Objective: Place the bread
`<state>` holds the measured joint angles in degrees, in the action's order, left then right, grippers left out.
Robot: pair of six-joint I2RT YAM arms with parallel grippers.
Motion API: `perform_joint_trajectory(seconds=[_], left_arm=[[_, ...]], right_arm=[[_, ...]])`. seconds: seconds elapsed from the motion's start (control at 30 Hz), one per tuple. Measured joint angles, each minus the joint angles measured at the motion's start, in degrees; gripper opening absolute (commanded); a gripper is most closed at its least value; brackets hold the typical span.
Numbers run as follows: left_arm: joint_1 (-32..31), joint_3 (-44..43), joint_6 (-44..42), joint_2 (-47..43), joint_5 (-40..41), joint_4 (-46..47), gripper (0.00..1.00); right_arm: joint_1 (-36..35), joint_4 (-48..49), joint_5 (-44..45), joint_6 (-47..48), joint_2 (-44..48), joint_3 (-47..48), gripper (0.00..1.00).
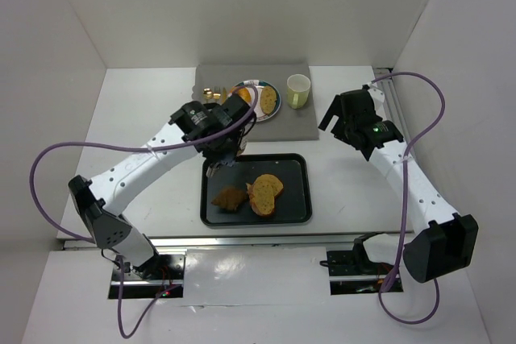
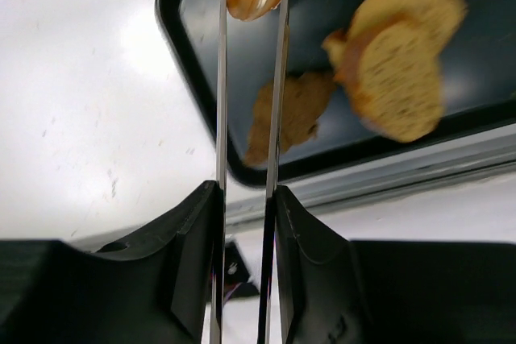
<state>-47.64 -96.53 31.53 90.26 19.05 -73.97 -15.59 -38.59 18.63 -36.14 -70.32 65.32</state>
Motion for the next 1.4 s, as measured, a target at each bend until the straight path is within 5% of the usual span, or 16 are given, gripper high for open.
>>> perform_joint_trajectory(seconds=[0.27,0.53,0.7,1.0,1.4], left_arm=[[8.48,-8.74,-1.68,6.34,-4.24,13.84,0.22],[15.98,-18.12,-1.62,24.04,-6.84,24.15,0.29],[17.53,-24.48,-1.79,31.28,-8.07,25.86,0.45],[17.44,-25.49,-3.13,33.00,-8.85,26.10,0.71],[17.44,-22.56,-2.95,28.41,-9.46,25.99,0.73]], right_arm=[[0.00,0.04,-0.02,-0.07,-0.02,-0.11,1.00],[0.00,0.13,-0.66,-0.26,-0.31,-0.11,1.00],[0.00,0.11,-0.68,-0.26,-0.55,-0.11,1.00],[0.00,0.09,-0.68,-0.26,-2.47,-0.11,1.00],[0.00,0.11,-0.90,-0.26,-2.54,-0.11,1.00]])
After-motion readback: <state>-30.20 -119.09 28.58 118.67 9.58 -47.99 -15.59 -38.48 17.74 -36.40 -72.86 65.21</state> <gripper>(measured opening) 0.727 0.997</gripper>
